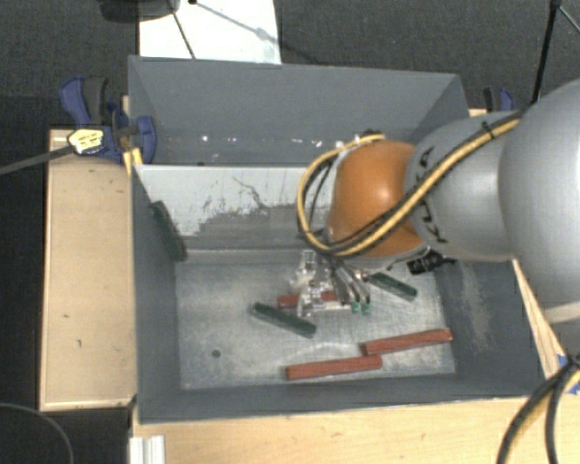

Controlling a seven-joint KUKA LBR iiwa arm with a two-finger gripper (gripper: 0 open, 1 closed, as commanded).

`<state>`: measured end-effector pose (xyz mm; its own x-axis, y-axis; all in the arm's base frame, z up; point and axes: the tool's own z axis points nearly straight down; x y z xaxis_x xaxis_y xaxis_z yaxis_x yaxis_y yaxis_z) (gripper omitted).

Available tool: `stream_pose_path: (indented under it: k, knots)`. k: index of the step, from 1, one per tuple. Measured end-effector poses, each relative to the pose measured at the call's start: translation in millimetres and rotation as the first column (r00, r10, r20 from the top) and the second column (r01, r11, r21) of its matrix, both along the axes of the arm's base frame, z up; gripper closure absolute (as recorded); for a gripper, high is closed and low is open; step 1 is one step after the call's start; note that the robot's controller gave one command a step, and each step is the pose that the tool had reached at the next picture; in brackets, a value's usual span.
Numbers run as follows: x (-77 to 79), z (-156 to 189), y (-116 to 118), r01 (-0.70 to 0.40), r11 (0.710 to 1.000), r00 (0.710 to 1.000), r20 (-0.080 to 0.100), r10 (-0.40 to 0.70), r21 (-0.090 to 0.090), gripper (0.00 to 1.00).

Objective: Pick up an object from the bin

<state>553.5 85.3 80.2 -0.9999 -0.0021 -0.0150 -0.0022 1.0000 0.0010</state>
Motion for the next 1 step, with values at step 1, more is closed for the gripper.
stream_pose_path:
  k: [1]
  knots:
    - [0.6, 162.4, -13.6, 0.072, 0.997, 0.997, -0.008, -0.072, 0.001, 1.0]
